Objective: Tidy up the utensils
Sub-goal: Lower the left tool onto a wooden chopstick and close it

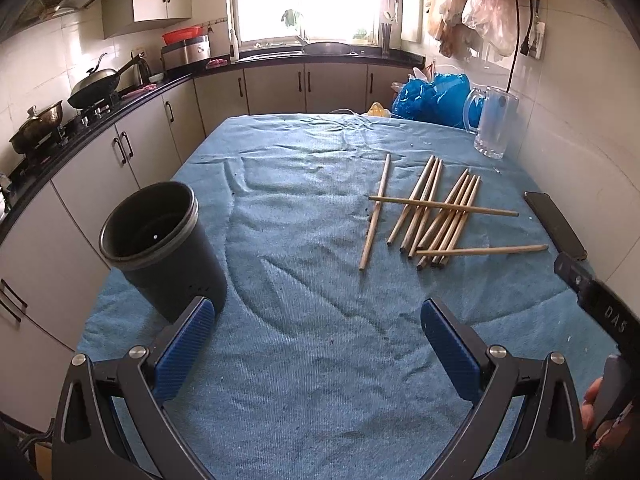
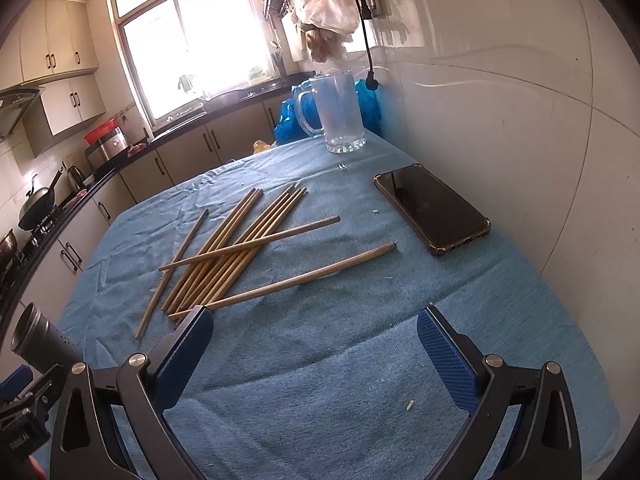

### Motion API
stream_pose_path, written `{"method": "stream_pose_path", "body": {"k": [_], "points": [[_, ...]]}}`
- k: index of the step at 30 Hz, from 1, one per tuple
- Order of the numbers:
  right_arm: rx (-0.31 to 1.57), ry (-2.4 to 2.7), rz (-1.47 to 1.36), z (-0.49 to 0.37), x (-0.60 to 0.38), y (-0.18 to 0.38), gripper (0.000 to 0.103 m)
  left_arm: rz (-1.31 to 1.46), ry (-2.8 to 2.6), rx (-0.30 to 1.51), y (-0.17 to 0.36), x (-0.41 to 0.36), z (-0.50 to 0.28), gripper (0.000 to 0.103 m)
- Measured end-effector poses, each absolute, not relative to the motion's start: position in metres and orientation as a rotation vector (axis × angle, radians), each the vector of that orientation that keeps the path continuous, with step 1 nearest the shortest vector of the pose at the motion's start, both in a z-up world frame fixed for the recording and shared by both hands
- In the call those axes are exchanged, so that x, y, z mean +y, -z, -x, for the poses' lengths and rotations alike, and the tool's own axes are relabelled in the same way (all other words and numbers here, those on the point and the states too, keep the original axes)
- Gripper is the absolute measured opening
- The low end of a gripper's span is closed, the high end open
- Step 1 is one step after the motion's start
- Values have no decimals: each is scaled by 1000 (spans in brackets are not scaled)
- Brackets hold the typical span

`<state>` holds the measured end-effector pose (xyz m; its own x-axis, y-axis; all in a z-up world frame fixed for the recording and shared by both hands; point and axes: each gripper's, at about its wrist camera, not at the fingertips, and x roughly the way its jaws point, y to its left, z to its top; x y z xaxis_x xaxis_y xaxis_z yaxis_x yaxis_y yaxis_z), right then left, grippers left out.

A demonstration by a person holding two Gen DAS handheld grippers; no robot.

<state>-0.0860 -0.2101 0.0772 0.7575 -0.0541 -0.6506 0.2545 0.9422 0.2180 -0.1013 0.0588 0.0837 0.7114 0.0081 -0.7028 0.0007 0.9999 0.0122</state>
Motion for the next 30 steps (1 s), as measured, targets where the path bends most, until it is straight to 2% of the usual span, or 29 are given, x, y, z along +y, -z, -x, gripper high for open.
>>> {"method": "stream_pose_path", "body": {"k": [11,22,24,29,30], "points": [[751,169,-337,73,-235,-64,103,-75,41,728,-111,26,51,103],[809,127,-356,50,-253,-49,103,-121,89,847,-82,-13,-19,103],[815,114,-366,44,-254,-48,103,-146,108,848,-77,-23,-29,101],[820,111,-353,24,-253,-46,103,-204,161,854,-66,-47,-65,81],[823,106,-359,22,-253,-46,103,-208,170,867,-62,-50,-74,79]]}}
